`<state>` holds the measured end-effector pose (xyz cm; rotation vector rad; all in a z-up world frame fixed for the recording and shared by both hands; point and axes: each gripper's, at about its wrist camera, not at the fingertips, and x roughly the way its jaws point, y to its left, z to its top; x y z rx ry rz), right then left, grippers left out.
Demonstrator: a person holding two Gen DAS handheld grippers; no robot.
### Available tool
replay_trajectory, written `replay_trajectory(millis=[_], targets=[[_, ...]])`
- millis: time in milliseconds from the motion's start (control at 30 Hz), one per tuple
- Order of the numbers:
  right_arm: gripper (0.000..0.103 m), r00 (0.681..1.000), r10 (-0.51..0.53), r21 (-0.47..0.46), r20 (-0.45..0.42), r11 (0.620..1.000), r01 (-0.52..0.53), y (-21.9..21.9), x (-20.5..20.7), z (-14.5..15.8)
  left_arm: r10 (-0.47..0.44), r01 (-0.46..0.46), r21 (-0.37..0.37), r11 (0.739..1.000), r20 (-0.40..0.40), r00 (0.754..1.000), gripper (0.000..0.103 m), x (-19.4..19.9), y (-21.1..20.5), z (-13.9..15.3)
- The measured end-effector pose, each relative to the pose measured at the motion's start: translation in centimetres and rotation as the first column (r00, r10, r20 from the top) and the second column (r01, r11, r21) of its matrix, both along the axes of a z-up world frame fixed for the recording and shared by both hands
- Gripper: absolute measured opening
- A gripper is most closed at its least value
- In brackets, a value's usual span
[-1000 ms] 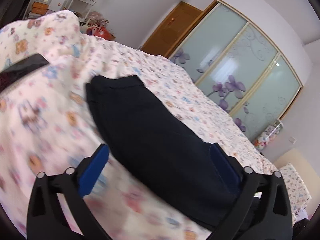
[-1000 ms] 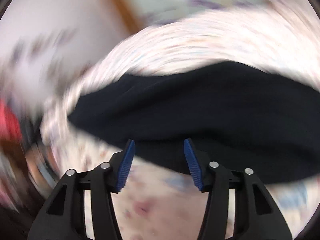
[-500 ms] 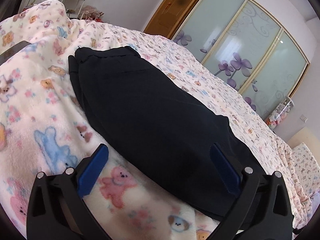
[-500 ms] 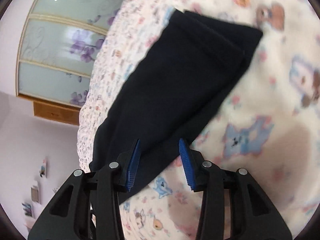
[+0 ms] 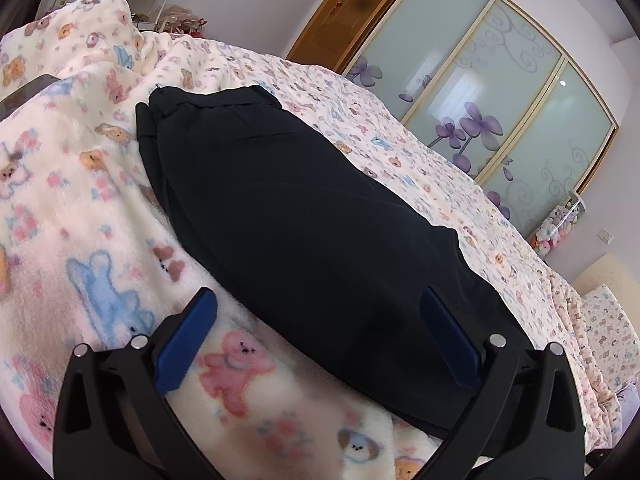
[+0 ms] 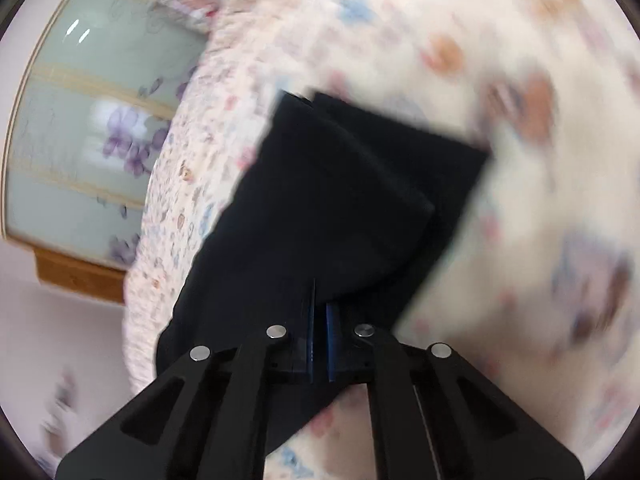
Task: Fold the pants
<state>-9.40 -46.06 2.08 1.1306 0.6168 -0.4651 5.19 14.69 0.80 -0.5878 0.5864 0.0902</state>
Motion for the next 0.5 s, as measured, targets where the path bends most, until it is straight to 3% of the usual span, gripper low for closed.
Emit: replay_trajectory(millis=[133, 200, 267, 333, 367, 433, 500], targets=[[0.004, 0.991, 0.098, -0.277, 0.087, 0.958, -0.070, 1.0, 0.5, 6.7, 0.000, 0.000, -0.002, 1.000, -0.002, 1.000, 0.101, 0.0, 0.0, 0.0], [0.004, 0.994, 0.099, -0.357, 0.051, 0.931, -0.075, 1.1, 0.3, 7.7, 0.000, 0.000, 0.000, 1.000, -0.002, 1.000, 0.101, 0.0, 0.0, 0.0], [0.004, 0.997, 0.067, -0.324, -0.025, 0.943, -0.072, 0.2, 0.0, 5.9, -0.001, 0.001, -0.001, 1.000, -0.004, 1.000, 0.101, 0.0, 0.0, -0.1], [0.004, 0.995, 0.029, -0.153, -0.101, 0.987, -0.044, -1.4, -1.0, 1.0, -0.002, 0.002, -0.003, 1.000, -0.002, 1.000, 0.101, 0.0, 0.0, -0.1], [0.004, 0.995, 0.016, -0.090, -0.095, 0.996, -0.024, -1.8, -1.6, -1.0, -0.004, 0.004, -0.005, 1.000, -0.002, 1.000, 0.101, 0.0, 0.1, -0.1], [0.004, 0.999, 0.001, -0.067, -0.048, 0.998, -0.004, -2.1, -2.1, -2.1, -0.008, 0.008, -0.008, 1.000, -0.001, 1.000, 0.101, 0.0, 0.1, -0.1], [0.005, 0.998, 0.007, -0.104, -0.061, 0.994, -0.013, -1.6, -2.0, -1.6, -0.011, 0.011, -0.012, 1.000, 0.001, 1.000, 0.101, -0.1, 0.2, -0.2]])
